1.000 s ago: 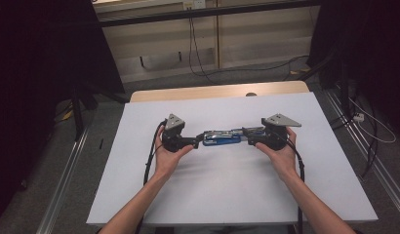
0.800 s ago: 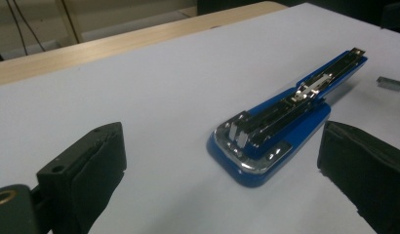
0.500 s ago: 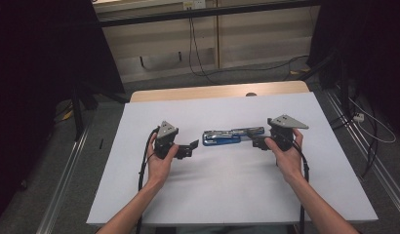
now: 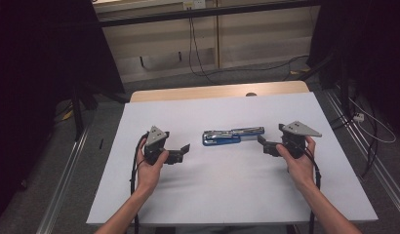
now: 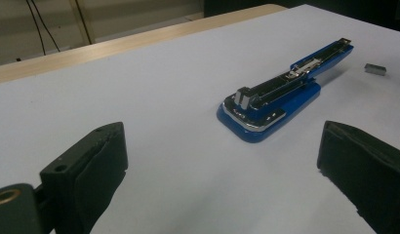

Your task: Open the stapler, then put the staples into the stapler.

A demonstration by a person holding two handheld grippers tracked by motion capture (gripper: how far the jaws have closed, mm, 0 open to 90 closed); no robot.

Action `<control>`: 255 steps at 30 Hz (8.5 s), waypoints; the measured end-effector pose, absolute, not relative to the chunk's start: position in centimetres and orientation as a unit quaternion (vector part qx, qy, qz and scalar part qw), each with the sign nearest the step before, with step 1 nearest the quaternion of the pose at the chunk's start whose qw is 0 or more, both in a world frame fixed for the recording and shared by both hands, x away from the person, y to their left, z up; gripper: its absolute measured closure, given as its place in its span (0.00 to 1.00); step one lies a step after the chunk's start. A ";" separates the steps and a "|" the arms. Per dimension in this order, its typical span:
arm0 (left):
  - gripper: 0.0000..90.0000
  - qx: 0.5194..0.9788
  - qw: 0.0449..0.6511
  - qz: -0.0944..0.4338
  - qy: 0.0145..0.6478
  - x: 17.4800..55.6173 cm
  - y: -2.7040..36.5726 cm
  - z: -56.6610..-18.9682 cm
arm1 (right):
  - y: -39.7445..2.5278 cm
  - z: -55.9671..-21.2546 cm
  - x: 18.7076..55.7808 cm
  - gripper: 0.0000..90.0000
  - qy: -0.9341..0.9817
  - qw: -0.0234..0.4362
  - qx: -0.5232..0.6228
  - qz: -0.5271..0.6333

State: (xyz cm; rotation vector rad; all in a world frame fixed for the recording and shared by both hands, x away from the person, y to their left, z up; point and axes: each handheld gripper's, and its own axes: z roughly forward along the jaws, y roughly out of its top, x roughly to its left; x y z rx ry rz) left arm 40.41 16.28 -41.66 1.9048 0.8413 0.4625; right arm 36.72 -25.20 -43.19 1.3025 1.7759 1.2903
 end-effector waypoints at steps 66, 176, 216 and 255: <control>0.05 0.754 0.490 0.213 0.382 32.2 23.1 -42.2 | -26.9 -42.5 40.2 0.07 0.777 0.139 0.490 0.369; 0.05 0.753 0.497 0.197 0.383 32.5 23.1 -42.1 | -27.0 -41.2 41.5 0.88 0.830 0.106 0.400 0.373; 0.05 0.754 0.498 0.198 0.379 32.5 23.0 -42.0 | -22.6 -39.0 42.7 0.88 0.829 0.126 0.354 0.414; 0.05 0.750 0.504 0.202 0.377 32.5 23.1 -41.8 | -18.2 -38.0 46.6 0.88 0.824 0.127 0.340 0.435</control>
